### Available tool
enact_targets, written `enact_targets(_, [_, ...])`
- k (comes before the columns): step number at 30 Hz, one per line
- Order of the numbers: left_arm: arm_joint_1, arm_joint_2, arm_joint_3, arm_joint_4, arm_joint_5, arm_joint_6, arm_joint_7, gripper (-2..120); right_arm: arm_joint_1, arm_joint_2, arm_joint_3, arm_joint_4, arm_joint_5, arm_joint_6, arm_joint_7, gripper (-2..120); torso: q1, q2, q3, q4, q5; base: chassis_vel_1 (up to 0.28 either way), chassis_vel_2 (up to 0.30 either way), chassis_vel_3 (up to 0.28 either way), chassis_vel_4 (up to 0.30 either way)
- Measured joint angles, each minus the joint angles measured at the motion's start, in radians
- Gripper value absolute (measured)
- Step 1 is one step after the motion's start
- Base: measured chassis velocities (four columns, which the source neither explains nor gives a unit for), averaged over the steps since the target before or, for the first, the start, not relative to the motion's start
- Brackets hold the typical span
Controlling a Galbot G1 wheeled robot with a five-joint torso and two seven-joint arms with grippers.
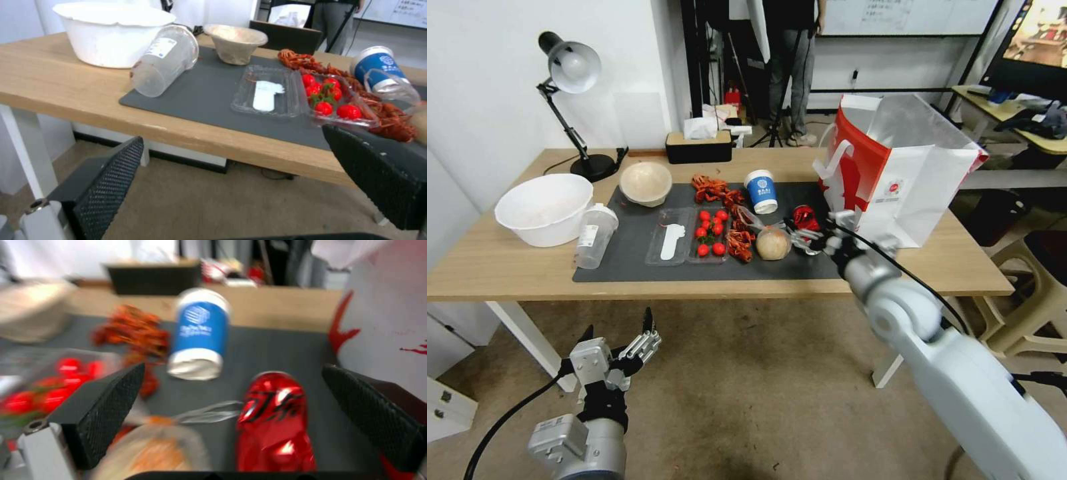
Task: Pick up the trash from the table and place it into the takeout bag.
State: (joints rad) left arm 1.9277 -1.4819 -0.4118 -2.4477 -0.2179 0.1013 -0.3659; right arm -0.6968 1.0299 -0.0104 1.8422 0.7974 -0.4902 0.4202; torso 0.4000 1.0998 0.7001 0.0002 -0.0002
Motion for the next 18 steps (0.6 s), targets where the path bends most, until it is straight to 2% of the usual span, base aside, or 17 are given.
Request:
enact_targets(1, [0.0, 0.0, 0.0, 0.0, 0.0, 0.0, 0.0, 100, 0.0, 0.0, 0.0, 0.0, 0.0, 0.0, 0.0, 100, 0.0, 0.0, 0.0, 0.0, 0.0, 0.0, 0.0, 0.0, 0.0])
enact_targets(4, [0.001, -0.006, -0.002, 0.003, 0.001, -0.002, -0.001, 100, 0.097, 0.046, -0.061, -0.065, 0.074, -0.108, 0.139, 100, 0.0, 0.0, 0.0, 0.0001, 0.0002, 0.0, 0.0, 0.0, 0.0])
enact_targets(5, [0.001, -0.006, -0.002, 0.003, 0.001, -0.002, -0.001, 100, 0.097, 0.046, -0.061, -0.065, 0.074, -0.108, 0.139, 100, 0.0, 0.0, 0.0, 0.0001, 0.0002, 0.0, 0.0, 0.0, 0.0])
enact_targets(9, [0.003, -0.007, -0.006, 0.003, 0.001, -0.003, -0.003, 100, 0.138, 0.08, -0.087, -0.1, 0.134, -0.198, 0.269, 100, 0.0, 0.0, 0.0, -0.0002, 0.0002, 0.0, 0.0, 0.0, 0.0])
enact_targets(18, [0.004, -0.007, -0.006, 0.003, 0.0, -0.008, -0.005, 100, 0.117, 0.071, -0.078, -0.09, 0.176, -0.245, 0.34, 100, 0.0, 0.0, 0.0, -0.0005, 0.0004, 0.0, 0.0, 0.0, 0.0])
